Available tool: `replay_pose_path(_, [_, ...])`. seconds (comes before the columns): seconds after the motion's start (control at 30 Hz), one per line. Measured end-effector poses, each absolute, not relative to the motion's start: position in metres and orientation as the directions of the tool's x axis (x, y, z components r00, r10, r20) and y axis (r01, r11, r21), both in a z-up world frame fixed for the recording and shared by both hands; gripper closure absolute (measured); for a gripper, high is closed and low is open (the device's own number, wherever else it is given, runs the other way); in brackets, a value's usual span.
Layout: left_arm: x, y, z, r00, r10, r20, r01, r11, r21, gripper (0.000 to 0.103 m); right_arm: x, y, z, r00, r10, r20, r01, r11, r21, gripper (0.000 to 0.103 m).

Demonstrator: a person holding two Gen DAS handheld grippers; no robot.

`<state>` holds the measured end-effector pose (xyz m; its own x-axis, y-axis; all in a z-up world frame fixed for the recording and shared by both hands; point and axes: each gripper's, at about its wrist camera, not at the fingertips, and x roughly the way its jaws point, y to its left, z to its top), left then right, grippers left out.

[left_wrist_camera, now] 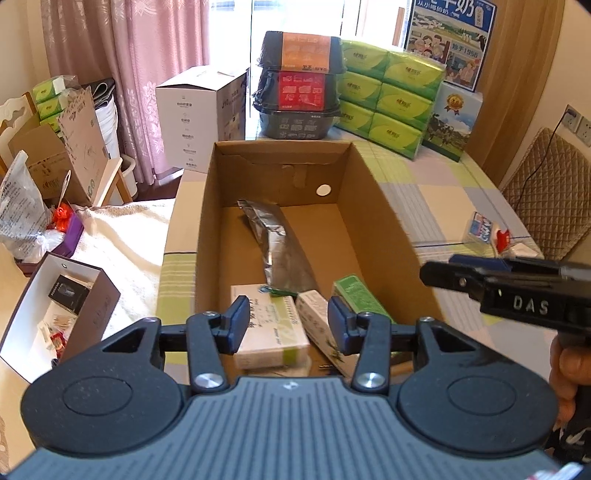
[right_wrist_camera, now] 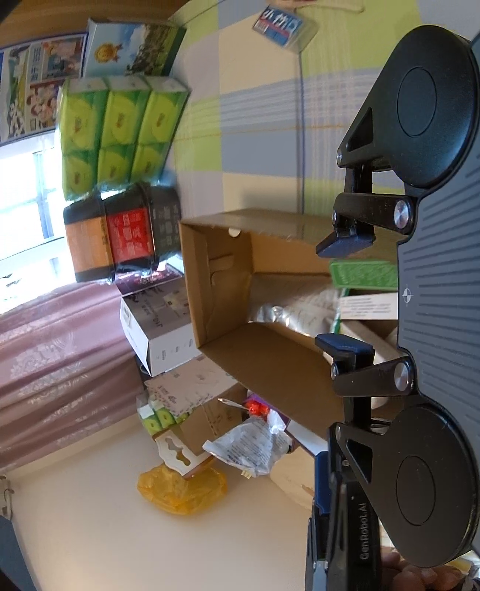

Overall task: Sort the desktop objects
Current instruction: 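Open both tools to drop the foil bag and white box into the cardboard box, then move both tools toward the blue toothpick box and clear plastic box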

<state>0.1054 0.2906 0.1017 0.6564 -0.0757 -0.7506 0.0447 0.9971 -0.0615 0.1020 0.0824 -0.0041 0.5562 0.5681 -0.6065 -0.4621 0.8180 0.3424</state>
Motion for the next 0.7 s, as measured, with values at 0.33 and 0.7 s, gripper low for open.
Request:
replay_pose_path(0.33, [0.072,0.261,0.107,0.661,-0.086,-0.745,0.027,0.995,-0.091,0.041,0.069,0.04,0.007,0.56,0.558,-0.612,-0.45,0.826,0.341,0.043])
replay_pose_path(0.7, [0.039,0.233,0.11,0.672,-0.079,-0.737,0.01,0.995,-0.099,0.015,0.036,-0.009,-0.001,0.553,0.537,-0.637,-0.439,0.837,0.325,0.012])
